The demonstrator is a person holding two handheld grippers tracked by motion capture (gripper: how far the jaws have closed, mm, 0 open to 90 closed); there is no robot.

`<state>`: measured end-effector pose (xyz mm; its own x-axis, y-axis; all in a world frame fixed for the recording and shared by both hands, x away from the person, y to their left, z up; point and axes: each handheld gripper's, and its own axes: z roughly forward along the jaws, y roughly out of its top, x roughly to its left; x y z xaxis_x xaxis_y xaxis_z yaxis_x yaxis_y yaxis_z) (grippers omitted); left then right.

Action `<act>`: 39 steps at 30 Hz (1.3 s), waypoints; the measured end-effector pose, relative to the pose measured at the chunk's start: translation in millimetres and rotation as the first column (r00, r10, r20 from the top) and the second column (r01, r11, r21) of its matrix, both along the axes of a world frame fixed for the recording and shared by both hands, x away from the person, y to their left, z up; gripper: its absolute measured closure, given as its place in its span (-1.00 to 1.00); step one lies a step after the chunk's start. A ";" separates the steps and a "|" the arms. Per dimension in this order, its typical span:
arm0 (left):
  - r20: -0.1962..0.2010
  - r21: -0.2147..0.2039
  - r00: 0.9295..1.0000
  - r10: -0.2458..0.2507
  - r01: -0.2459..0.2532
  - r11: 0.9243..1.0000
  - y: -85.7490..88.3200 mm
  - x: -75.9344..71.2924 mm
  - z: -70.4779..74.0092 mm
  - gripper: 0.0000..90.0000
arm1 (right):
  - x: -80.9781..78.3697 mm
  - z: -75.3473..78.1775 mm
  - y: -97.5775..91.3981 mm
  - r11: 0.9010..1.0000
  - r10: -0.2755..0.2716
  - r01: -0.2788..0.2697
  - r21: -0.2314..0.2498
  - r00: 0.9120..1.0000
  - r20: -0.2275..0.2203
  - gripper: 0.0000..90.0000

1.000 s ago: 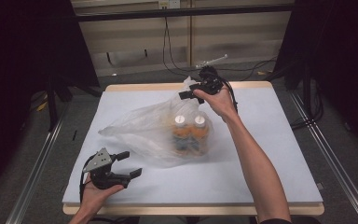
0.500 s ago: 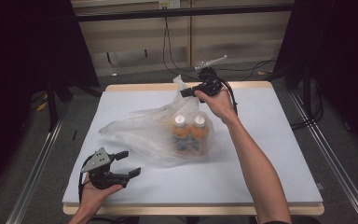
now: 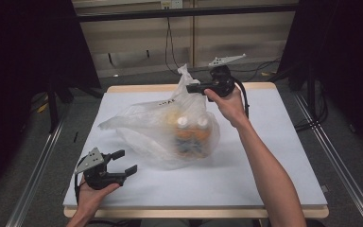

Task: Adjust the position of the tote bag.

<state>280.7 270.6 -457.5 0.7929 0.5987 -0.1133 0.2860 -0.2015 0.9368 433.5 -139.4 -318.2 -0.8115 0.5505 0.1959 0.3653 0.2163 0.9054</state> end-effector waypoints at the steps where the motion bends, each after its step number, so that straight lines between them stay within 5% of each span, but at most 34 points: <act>1: 0.000 -0.003 1.000 0.003 -0.003 1.000 0.9 0.1 0.5 -0.57 | -1.7 1.0 -1.1 1.000 0.001 -0.001 0.007 1.000 0.007 1.00; 10: 0.030 -0.028 0.997 0.065 -0.064 0.998 16.2 9.9 7.3 -0.42 | -15.8 10.0 -10.4 1.000 -0.004 0.003 0.019 0.999 0.050 1.00; 11: 0.023 -0.061 0.996 0.086 -0.085 0.995 19.0 12.6 8.8 -0.42 | -16.7 10.6 -11.1 1.000 0.000 -0.001 0.023 0.999 0.052 1.00; 17: 0.044 -0.041 0.991 0.123 -0.122 0.992 28.1 32.0 13.7 -0.42 | -26.2 12.7 -17.4 1.000 0.002 -0.004 0.029 0.997 0.075 1.00; 22: 0.032 0.016 0.989 0.143 -0.144 0.989 29.6 55.3 15.2 -0.46 | -32.9 17.7 -18.2 1.000 0.007 -0.007 0.009 0.996 0.090 1.00; 23: 0.008 -0.038 0.989 0.150 -0.149 0.988 28.8 59.9 15.3 -0.50 | -34.1 18.9 -19.0 1.000 0.005 -0.006 0.012 0.996 0.094 1.00; 30: 0.045 -0.027 0.987 0.157 -0.156 0.987 31.9 69.3 26.0 -0.55 | -41.6 21.4 -28.0 0.999 -0.004 0.000 0.037 0.994 0.110 1.00; 31: 0.064 0.010 0.985 0.159 -0.160 0.987 28.4 72.8 30.5 -0.57 | -43.0 22.4 -28.9 0.999 -0.005 0.001 0.042 0.994 0.113 1.00; 39: 0.042 -0.019 0.987 0.153 -0.153 0.988 19.7 93.2 38.9 -0.57 | -51.2 31.0 -33.6 0.999 -0.006 0.001 0.039 0.991 0.135 1.00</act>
<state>373.9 290.3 -418.7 0.6966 0.7117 -0.0911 0.2715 -0.1440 0.9516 382.3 -173.0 -287.2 -0.8300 0.5476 0.1058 0.2395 0.1786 0.9543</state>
